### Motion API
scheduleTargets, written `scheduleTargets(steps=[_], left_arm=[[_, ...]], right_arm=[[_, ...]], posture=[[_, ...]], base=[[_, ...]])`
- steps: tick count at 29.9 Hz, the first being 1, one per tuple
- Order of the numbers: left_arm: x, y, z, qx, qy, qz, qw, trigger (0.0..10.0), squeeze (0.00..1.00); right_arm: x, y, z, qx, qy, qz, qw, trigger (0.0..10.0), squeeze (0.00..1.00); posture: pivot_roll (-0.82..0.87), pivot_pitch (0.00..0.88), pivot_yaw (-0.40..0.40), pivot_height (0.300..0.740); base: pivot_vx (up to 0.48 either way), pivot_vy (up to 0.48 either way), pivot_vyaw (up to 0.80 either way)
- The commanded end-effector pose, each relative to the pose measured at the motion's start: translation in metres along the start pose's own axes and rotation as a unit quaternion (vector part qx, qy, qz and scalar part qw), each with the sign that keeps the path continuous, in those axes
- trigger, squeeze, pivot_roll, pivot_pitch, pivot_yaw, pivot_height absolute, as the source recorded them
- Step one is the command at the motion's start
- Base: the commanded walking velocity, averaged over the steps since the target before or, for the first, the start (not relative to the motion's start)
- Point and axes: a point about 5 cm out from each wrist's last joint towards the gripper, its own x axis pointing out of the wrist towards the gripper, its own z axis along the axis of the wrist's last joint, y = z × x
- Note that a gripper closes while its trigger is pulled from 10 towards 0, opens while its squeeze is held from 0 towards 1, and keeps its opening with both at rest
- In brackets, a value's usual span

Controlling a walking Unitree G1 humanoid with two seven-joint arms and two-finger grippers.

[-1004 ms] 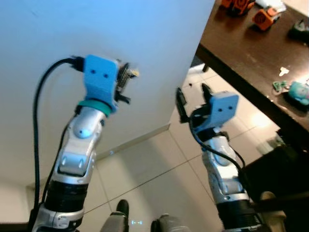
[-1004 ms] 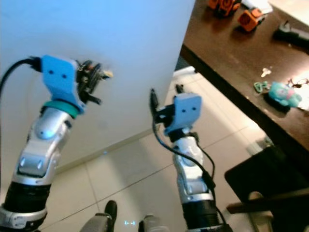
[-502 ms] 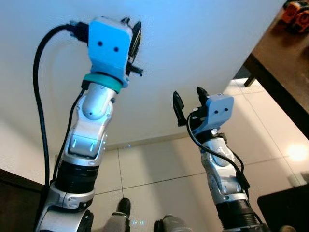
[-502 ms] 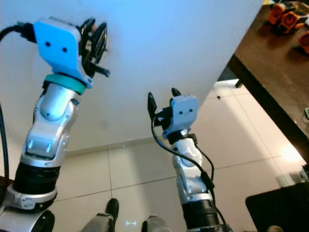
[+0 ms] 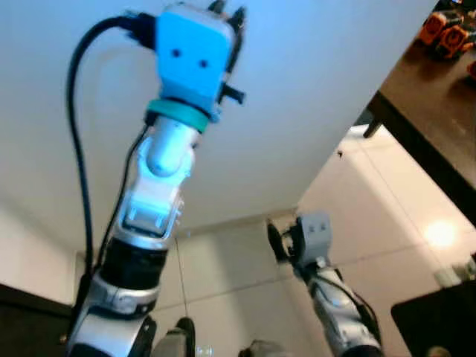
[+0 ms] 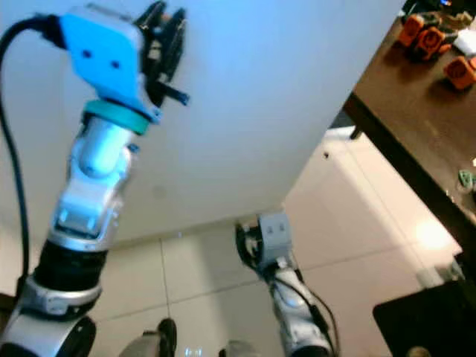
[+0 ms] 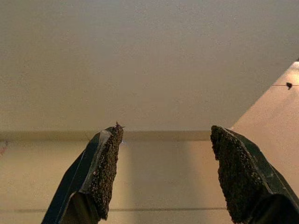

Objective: Hang keys on a hook

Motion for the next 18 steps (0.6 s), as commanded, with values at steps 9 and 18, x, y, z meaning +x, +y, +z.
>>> scheduleTargets(steps=[9,18], left_arm=[[0.0,-0.006,0.011,0.016,-0.041,0.014,0.999,10.0,0.0],[0.0,-0.008,0.02,0.057,-0.079,0.012,0.995,10.0,0.0]], right_arm=[[-0.037,-0.006,-0.065,-0.023,0.128,0.002,0.992,10.0,0.0],[-0.039,-0.01,-0.07,-0.034,0.138,0.001,0.99,10.0,0.0]], posture=[[-0.13,0.142,-0.013,0.74],[-0.13,0.143,-0.018,0.74]], base=[[0.373,0.0,0.0],[0.345,0.0,0.0]])
